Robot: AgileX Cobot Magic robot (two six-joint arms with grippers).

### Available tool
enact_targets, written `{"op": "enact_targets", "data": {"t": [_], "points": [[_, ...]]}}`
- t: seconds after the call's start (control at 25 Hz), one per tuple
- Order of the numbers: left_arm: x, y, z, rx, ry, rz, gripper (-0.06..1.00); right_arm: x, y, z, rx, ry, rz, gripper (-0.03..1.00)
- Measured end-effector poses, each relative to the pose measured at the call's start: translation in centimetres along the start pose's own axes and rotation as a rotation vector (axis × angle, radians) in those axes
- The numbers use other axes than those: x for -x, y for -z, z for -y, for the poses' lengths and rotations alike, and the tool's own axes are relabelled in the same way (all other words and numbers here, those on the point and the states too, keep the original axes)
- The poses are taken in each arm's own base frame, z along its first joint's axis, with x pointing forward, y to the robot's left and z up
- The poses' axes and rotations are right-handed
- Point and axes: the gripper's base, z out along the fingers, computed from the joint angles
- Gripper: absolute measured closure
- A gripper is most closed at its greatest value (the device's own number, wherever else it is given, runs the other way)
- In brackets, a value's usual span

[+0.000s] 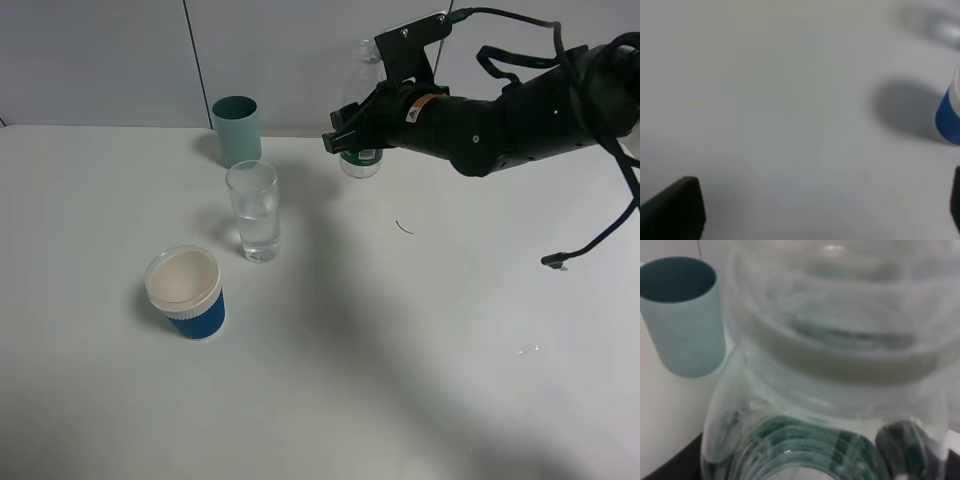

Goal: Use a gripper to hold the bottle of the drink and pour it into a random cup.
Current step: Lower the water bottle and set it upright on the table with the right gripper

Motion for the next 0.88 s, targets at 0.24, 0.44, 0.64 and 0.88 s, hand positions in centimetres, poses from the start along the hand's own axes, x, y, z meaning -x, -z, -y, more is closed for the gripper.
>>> {"op": "enact_targets", "data": {"t": [0.24,0.44,0.64,0.88], "points": [[0.0,0.0,0.0,0.0,0.0,0.0,-0.05,-1.3,-0.8,-0.2,-0.001,-0.038,-0.009,0.41],[0.0,0.0,0.0,0.0,0.0,0.0,-0.05,-2.8,-1.5,-0.5,0.008,-0.059,-0.041,0.41],[0.0,0.0,0.0,0.0,0.0,0.0,-0.05,-3.9,-2.0,-1.1,0.061,0.014,-0.063,0.41],[0.0,0.0,0.0,0.0,0.0,0.0,-0.05,-3.9,-2.0,-1.5,0.107,0.088,-0.055,0.41]]}}
